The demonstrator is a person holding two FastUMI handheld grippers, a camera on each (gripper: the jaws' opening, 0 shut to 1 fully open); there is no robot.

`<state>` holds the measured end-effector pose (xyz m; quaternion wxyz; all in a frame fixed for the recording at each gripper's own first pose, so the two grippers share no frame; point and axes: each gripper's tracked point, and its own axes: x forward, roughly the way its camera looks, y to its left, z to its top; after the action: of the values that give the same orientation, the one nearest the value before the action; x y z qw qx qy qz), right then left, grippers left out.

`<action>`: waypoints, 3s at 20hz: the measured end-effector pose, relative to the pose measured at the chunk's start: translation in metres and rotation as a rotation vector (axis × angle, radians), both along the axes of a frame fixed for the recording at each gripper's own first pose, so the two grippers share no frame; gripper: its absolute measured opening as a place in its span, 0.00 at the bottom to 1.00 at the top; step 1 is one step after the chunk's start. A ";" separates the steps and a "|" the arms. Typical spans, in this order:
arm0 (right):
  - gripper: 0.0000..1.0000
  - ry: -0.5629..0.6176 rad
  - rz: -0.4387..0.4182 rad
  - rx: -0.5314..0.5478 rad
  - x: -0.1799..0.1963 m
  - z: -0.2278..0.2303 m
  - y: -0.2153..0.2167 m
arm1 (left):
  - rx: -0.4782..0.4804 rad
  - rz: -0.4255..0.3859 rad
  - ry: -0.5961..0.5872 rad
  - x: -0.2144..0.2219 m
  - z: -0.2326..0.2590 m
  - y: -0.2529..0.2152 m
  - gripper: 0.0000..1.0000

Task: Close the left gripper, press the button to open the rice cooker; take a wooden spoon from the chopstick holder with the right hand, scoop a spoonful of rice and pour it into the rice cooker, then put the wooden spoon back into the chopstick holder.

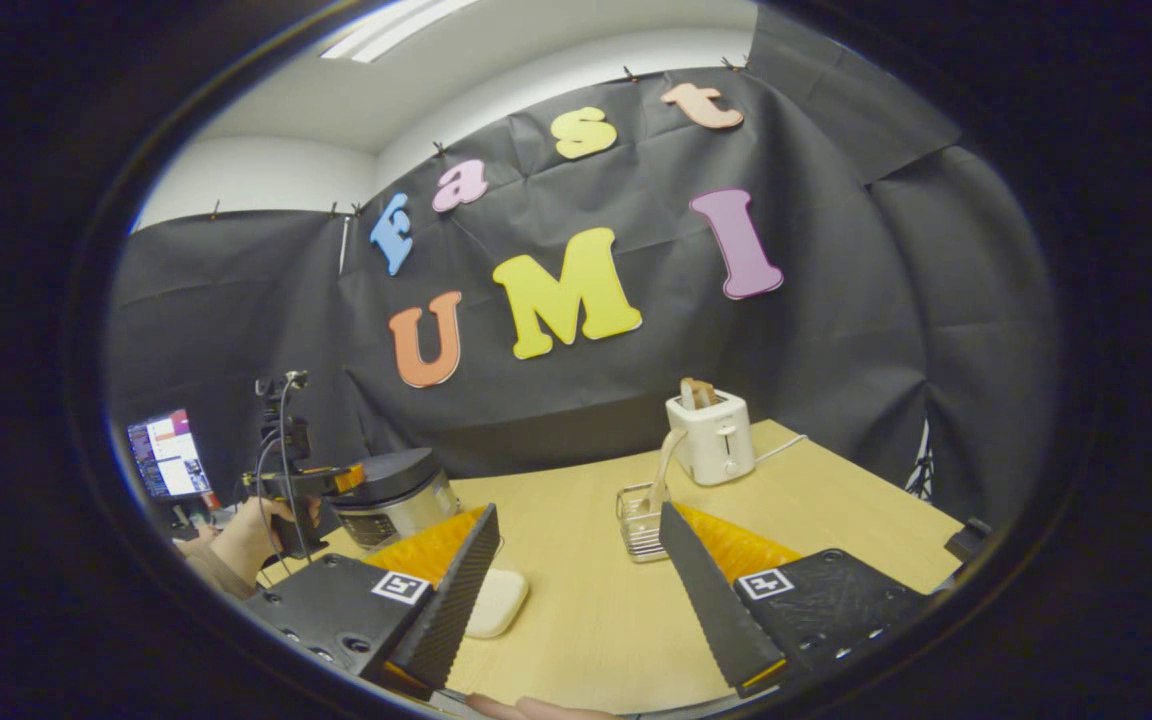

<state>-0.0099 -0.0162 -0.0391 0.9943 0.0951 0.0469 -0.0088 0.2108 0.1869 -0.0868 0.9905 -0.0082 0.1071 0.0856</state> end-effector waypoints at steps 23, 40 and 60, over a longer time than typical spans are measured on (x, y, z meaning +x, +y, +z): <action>0.91 -0.003 0.027 -0.018 -0.007 -0.005 0.019 | -0.145 0.042 -0.046 -0.077 0.016 -0.012 0.83; 0.96 -0.046 0.034 -0.219 -0.005 -0.005 0.016 | -0.016 -0.195 -0.152 -0.217 0.056 -0.156 0.94; 0.96 -0.064 0.007 -0.313 -0.023 -0.003 0.014 | -0.034 -0.204 -0.160 -0.216 0.045 -0.175 0.98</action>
<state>-0.0333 -0.0017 -0.0423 0.9980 -0.0611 0.0137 -0.0095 -0.0054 0.0119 -0.0423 0.9992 -0.0208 0.0293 -0.0182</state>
